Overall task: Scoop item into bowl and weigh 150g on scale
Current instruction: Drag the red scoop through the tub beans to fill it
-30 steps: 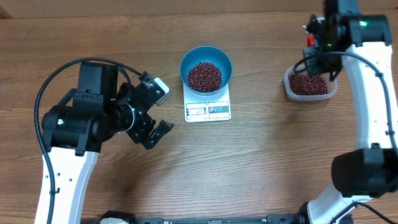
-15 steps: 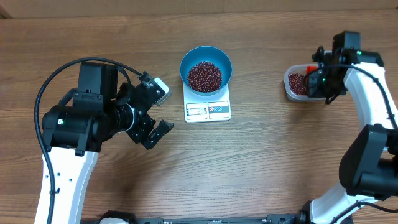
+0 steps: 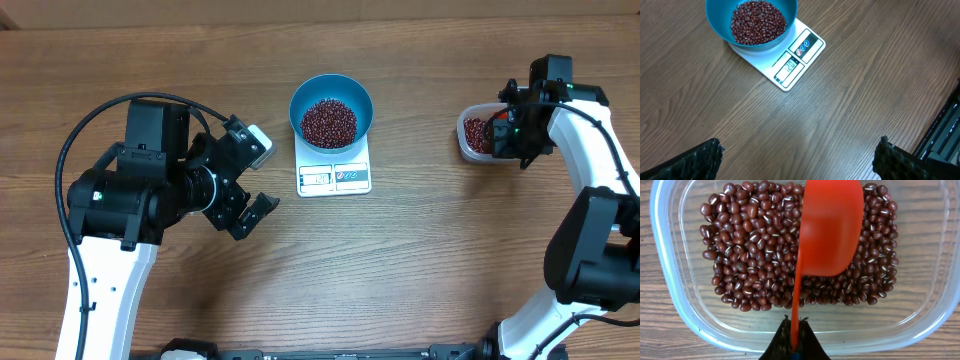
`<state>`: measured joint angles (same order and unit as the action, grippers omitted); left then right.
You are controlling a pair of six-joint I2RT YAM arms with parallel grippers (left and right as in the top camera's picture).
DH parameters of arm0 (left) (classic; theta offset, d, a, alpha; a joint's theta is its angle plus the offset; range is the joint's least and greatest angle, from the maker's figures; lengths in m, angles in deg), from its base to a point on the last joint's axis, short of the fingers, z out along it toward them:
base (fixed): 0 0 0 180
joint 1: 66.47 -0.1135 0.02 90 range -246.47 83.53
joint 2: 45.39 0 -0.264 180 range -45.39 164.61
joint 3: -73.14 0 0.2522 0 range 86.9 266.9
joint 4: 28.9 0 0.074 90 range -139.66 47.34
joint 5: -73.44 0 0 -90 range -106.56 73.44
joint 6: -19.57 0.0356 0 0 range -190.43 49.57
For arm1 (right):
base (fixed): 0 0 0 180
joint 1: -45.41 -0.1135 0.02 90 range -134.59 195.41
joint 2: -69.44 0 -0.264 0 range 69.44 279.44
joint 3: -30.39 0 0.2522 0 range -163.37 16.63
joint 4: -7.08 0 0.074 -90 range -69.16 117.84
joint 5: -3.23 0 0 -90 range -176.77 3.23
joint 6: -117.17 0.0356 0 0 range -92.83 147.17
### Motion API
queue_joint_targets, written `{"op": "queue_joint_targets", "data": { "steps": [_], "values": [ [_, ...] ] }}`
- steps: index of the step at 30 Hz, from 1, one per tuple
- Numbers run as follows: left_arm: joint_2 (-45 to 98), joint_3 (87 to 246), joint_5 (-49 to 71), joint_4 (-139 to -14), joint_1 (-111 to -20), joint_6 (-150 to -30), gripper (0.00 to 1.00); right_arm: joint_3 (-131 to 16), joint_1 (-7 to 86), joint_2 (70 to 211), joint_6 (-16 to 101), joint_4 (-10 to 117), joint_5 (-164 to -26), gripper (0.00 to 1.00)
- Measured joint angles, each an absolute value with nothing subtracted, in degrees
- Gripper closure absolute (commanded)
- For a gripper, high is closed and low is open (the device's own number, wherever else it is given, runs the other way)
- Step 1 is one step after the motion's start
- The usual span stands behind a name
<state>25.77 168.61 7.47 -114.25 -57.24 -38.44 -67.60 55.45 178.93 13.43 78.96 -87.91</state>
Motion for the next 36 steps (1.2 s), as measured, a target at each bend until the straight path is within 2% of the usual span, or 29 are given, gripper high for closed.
{"op": "queue_joint_targets", "data": {
  "steps": [27,36],
  "values": [
    [25.77,168.61,7.47,-114.25,-57.24,-38.44,0.00,-68.23,56.85,180.57,12.97,81.13,-103.45,0.96],
    [25.77,168.61,7.47,-114.25,-57.24,-38.44,0.00,-68.23,60.43,180.79,12.73,83.53,-112.44,0.96]
  ]
}}
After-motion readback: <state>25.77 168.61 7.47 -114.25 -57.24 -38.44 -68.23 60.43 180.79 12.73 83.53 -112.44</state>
